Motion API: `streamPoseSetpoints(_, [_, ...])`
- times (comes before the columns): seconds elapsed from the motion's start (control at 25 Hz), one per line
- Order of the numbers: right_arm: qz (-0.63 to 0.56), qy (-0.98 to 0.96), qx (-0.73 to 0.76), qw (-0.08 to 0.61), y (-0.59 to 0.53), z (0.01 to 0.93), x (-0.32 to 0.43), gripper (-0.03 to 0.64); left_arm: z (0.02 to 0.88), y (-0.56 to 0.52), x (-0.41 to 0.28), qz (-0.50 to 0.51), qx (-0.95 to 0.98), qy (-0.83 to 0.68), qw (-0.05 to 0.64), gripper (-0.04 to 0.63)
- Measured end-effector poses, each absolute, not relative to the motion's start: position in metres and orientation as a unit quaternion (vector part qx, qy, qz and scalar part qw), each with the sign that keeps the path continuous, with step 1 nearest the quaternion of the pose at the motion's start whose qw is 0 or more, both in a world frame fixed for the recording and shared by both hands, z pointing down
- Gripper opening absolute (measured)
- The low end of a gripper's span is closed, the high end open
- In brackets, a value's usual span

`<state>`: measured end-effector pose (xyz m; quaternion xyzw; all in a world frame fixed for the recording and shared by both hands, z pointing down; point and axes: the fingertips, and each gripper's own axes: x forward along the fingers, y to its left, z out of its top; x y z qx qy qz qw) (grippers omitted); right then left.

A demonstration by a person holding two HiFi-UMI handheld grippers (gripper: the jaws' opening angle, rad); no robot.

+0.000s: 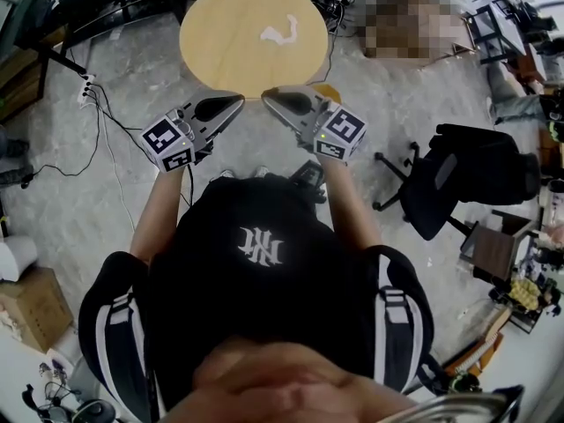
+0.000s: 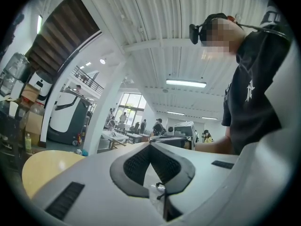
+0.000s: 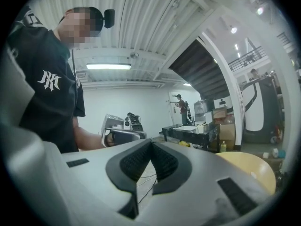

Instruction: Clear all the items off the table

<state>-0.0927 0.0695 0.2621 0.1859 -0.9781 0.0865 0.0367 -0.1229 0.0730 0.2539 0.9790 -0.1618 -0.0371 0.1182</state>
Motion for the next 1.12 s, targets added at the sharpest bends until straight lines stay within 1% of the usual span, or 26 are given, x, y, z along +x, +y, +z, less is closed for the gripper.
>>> streamPoseSetpoints(0.48, [0.083, -0.975, 0.202, 0.052, 0.059, 0.279, -0.111, 0.005, 0.281, 0.062, -0.15, -0.021, 0.981, -0.154, 0.115, 0.012])
streamPoseSetpoints(0.72, [0.07, -0.967, 0.238, 0.066, 0.029, 0.291, -0.095, 0.011, 0.302, 0.036, -0.154, -0.014, 0.978, -0.161, 0.133, 0.012])
streamPoseSetpoints(0.84, [0.082, -0.962, 0.251, 0.074, 0.0, 0.311, -0.081, 0.06, 0.316, 0.011, -0.15, 0.007, 0.978, -0.169, 0.126, 0.012])
streamPoseSetpoints(0.92, [0.087, -0.959, 0.258, 0.084, -0.027, 0.33, -0.07, 0.068, 0.327, -0.012, -0.142, 0.022, 0.976, -0.175, 0.124, 0.012])
streamPoseSetpoints(0.96, [0.09, -0.957, 0.261, 0.09, -0.043, 0.34, -0.064, 0.112, 0.333, -0.025, -0.138, 0.029, 0.975, -0.179, 0.126, 0.012])
streamPoseSetpoints(1.0, [0.094, -0.955, 0.265, 0.096, -0.06, 0.351, -0.059, 0.14, 0.341, -0.039, -0.135, 0.036, 0.974, -0.182, 0.13, 0.012])
streamPoseSetpoints(1.08, [0.103, -0.951, 0.271, 0.105, -0.096, 0.374, -0.048, 0.163, 0.359, -0.066, -0.129, 0.051, 0.971, -0.187, 0.143, 0.012])
streamPoseSetpoints(1.12, [0.108, -0.949, 0.274, 0.109, -0.114, 0.385, -0.043, 0.186, 0.369, -0.079, -0.128, 0.061, 0.969, -0.189, 0.149, 0.012])
